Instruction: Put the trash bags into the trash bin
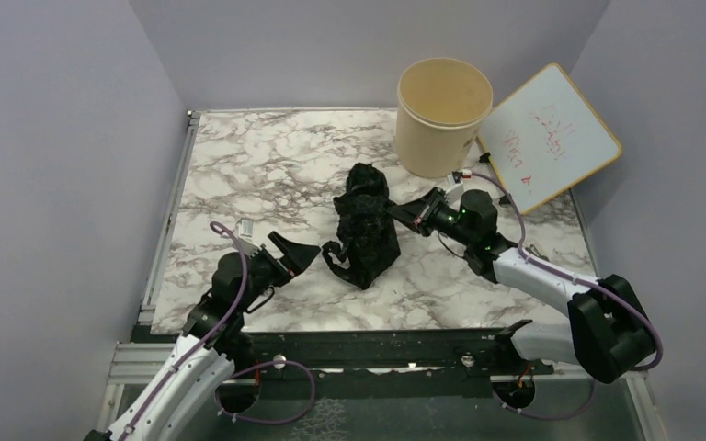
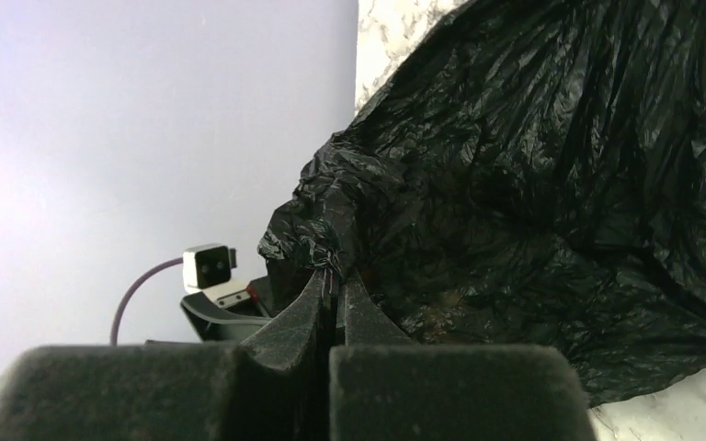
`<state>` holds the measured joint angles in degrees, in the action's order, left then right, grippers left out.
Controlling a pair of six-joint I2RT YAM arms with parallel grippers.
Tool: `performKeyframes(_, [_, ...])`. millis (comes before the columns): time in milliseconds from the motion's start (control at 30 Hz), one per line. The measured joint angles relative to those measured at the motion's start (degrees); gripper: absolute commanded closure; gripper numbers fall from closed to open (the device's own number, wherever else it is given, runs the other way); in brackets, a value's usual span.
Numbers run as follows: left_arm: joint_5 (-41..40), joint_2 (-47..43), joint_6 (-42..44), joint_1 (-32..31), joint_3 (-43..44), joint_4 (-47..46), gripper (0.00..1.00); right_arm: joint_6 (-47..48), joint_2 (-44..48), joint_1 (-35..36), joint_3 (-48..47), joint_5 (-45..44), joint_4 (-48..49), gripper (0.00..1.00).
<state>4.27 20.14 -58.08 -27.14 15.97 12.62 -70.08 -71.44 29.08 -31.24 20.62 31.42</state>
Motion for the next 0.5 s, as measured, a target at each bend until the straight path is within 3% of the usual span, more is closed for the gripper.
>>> performKeyframes(267, [9.92,11.52,3.34,0.00,-9.64,-16.06,0.01,3.80,-0.28,-0.92,-5.99,1.46,-9.97,1.00])
performKeyframes(500, [15.74,25.94,8.24,-0.26,-10.80,-30.60,0.01,5.05,-0.22,-0.92,-7.82,1.79,-15.04,0.99])
